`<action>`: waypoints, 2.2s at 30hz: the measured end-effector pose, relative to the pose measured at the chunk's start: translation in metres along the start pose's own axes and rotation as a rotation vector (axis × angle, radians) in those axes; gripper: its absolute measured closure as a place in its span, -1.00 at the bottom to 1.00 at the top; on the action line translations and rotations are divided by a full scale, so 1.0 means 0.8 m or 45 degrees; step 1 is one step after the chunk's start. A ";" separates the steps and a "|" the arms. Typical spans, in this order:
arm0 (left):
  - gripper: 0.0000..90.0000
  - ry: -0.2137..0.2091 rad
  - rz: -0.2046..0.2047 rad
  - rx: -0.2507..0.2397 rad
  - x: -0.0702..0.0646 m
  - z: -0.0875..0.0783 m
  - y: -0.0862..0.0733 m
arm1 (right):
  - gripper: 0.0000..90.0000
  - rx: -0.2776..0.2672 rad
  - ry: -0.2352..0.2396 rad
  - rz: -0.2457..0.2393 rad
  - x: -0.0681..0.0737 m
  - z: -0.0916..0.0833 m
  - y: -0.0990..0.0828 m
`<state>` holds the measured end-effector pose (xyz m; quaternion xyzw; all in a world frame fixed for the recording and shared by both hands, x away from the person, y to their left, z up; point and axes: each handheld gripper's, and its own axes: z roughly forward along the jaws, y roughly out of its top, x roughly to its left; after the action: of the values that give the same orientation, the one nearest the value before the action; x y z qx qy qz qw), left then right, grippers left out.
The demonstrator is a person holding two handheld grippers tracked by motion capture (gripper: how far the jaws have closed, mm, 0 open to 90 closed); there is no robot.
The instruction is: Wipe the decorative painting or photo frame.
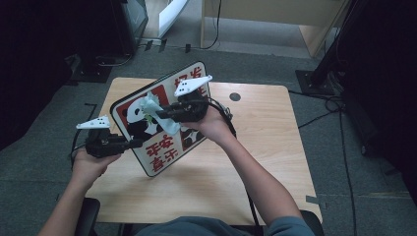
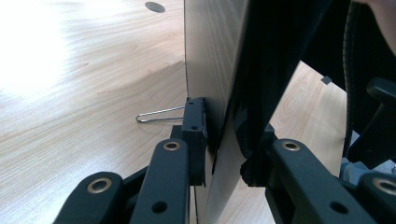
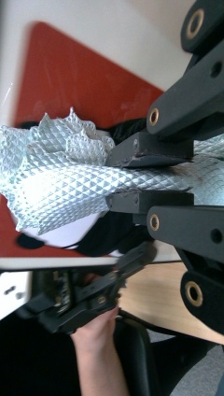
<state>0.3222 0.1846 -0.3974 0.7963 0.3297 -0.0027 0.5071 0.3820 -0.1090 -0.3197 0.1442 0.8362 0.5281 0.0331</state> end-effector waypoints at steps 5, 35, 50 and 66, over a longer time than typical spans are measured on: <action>0.68 -0.002 0.002 0.000 0.000 0.000 0.000 | 0.77 -0.016 -0.002 -0.034 0.003 -0.002 0.024; 0.68 -0.003 0.003 0.001 0.000 -0.001 0.000 | 0.76 0.009 0.013 -0.010 0.001 0.014 0.021; 0.68 -0.001 0.003 0.002 0.000 -0.001 0.000 | 0.74 0.020 0.032 0.025 0.001 0.020 0.001; 0.68 -0.001 0.004 0.002 0.000 -0.001 0.000 | 0.74 0.036 0.044 0.038 0.004 0.027 -0.019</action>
<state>0.3220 0.1851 -0.3972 0.7973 0.3284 -0.0026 0.5065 0.3804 -0.0956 -0.3427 0.1481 0.8419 0.5189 0.0087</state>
